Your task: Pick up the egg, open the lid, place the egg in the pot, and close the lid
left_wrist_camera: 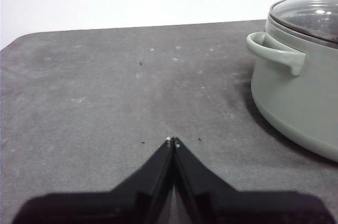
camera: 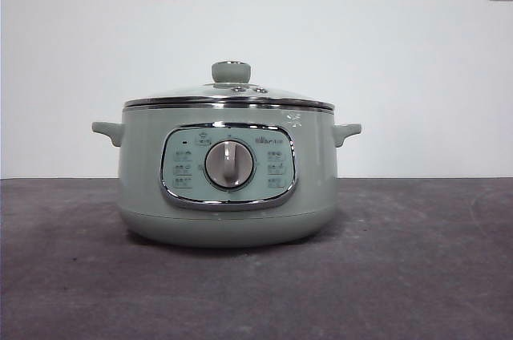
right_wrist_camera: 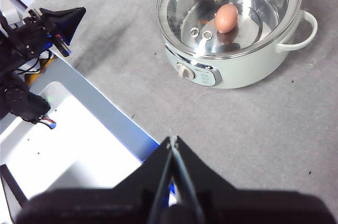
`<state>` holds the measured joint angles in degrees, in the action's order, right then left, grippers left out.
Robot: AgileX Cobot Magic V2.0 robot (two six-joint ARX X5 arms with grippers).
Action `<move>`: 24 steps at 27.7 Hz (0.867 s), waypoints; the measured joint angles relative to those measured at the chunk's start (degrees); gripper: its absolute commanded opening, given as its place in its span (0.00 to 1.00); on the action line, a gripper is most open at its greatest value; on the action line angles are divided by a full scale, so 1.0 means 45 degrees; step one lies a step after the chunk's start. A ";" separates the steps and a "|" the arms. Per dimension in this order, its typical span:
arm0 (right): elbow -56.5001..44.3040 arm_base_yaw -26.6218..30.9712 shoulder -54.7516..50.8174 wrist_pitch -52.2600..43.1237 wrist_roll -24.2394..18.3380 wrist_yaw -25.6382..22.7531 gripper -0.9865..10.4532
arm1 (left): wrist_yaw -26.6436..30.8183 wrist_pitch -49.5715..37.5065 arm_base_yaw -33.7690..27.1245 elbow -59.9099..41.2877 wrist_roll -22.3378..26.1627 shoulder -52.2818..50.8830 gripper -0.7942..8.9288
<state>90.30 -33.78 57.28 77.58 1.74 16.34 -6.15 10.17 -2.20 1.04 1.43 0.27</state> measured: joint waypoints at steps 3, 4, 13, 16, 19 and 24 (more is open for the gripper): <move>0.0000 0.0024 -0.0005 0.0000 -0.0068 -0.0010 0.09 | 0.0005 0.0000 0.0000 0.0000 0.0000 0.0000 0.08; 0.0000 0.0175 -0.0063 -0.0005 -0.0291 -0.0015 0.09 | 0.0000 0.0000 0.0000 0.0000 0.0000 0.0000 0.08; -0.3589 0.5314 -0.4673 -0.6251 -0.1923 0.0947 0.09 | 0.0005 0.0000 0.0000 0.0000 0.0000 0.0000 0.08; -0.5795 0.5863 -0.5984 -0.8388 -0.2118 0.0952 0.09 | 0.0005 0.0000 0.0000 0.0000 0.0000 0.0000 0.08; -0.8155 0.6125 -0.7266 -1.0622 -0.2103 0.1005 0.09 | 0.0005 0.0000 0.0000 0.0000 0.0000 0.0000 0.08; -1.1720 0.6251 -0.8981 -1.2988 -0.1642 0.1001 0.09 | 0.0000 0.0000 0.0000 0.0000 0.0000 0.0000 0.08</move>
<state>37.56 -5.65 16.86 19.14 -5.65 20.84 -6.15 10.17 -2.20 1.04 1.43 0.27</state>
